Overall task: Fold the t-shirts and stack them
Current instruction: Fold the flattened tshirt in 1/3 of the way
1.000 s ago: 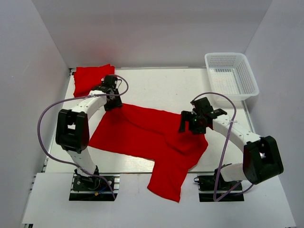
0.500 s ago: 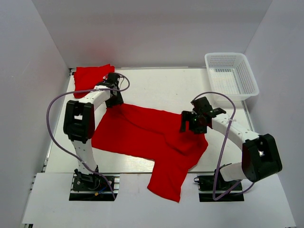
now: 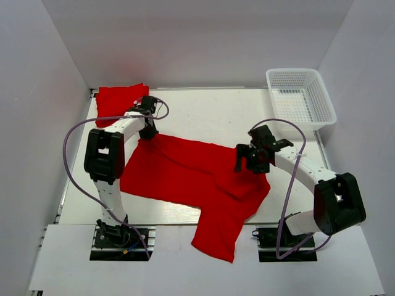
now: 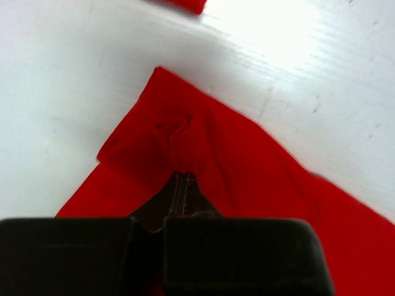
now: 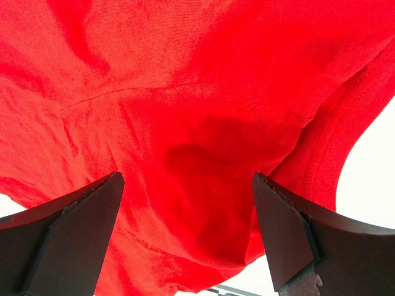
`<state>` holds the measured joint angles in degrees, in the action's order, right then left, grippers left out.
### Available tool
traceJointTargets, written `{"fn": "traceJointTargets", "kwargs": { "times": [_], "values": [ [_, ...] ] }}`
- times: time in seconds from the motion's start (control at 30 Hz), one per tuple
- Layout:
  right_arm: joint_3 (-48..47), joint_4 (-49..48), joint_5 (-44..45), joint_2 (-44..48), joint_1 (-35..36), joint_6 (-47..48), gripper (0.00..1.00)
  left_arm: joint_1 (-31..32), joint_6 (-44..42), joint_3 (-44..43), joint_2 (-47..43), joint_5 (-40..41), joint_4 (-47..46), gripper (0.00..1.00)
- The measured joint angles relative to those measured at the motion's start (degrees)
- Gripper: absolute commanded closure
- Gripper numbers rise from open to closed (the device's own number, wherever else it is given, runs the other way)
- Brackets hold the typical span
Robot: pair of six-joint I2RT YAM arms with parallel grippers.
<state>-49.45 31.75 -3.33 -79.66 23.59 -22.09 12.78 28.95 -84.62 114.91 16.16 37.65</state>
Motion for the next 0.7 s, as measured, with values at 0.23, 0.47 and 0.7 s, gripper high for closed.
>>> {"fn": "traceJointTargets", "kwargs": {
  "times": [0.23,0.47,0.7],
  "values": [
    [0.0,0.11,-0.02,0.0,0.0,0.0,0.1,0.04,-0.02,9.64,-9.03,1.11,-0.96,1.0],
    [0.0,0.24,-0.02,0.02,0.0,0.0,0.1,0.04,0.59,14.29,-13.0,1.27,-1.92,1.0],
    [0.0,0.33,-0.02,0.07,0.0,0.0,0.1,-0.07,2.62,17.27,-13.07,1.92,-0.52,1.0]
  ]
}}
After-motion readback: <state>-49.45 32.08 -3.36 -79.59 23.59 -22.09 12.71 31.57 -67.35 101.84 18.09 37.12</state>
